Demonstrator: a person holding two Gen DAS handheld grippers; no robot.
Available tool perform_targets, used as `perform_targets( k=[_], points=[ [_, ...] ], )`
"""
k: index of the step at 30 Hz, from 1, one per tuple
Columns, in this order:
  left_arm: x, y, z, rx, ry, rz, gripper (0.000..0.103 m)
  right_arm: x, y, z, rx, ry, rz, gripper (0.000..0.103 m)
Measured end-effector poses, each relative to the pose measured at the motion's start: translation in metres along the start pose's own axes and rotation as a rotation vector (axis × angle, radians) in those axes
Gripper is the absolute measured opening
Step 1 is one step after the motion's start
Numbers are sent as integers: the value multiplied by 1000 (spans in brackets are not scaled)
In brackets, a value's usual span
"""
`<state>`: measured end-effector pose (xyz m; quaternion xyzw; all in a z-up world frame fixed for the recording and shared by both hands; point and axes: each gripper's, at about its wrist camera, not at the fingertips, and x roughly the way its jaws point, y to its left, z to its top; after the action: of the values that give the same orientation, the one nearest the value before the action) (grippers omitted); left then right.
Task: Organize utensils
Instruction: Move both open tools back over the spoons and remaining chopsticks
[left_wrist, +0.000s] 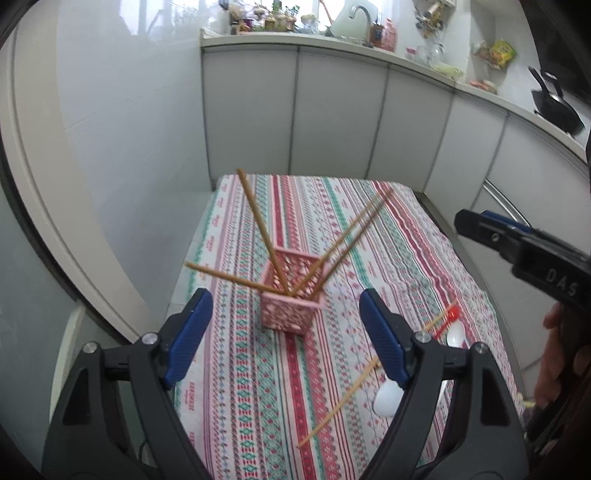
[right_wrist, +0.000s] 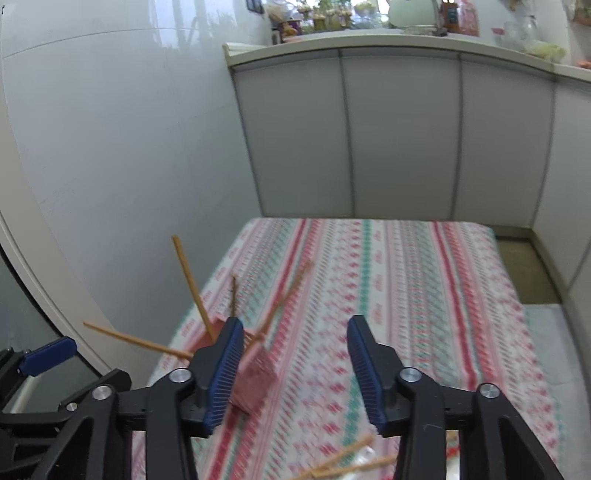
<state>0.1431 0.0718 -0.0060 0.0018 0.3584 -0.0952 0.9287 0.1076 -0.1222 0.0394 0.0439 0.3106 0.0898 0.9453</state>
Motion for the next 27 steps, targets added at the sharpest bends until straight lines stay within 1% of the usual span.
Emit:
perform_targets(
  k=[4, 5, 10, 14, 16, 18, 24, 27],
  points=[
    [3, -13, -8, 24, 37, -26, 85, -12, -17, -14, 7, 24, -37, 66],
    [5, -15, -11, 25, 49, -33, 86, -15, -21, -18, 9, 33, -47, 68],
    [14, -33, -21, 61, 106, -48, 87, -20, -42, -35, 21, 70, -87, 81],
    [22, -46, -29, 112, 141, -39, 88, -15, -59, -45, 38, 116, -133, 84],
    [28, -52, -33, 139, 163, -36, 88, -11, -68, -51, 57, 151, -152, 89],
    [35, -57, -38, 160, 197, -39, 88, -5, -80, -60, 95, 210, -167, 91],
    [59, -68, -53, 204, 297, -52, 88, 20, -110, -82, 192, 369, -186, 91],
    [72, -75, -60, 229, 341, -58, 88, 27, -119, -90, 216, 424, -182, 91]
  ],
)
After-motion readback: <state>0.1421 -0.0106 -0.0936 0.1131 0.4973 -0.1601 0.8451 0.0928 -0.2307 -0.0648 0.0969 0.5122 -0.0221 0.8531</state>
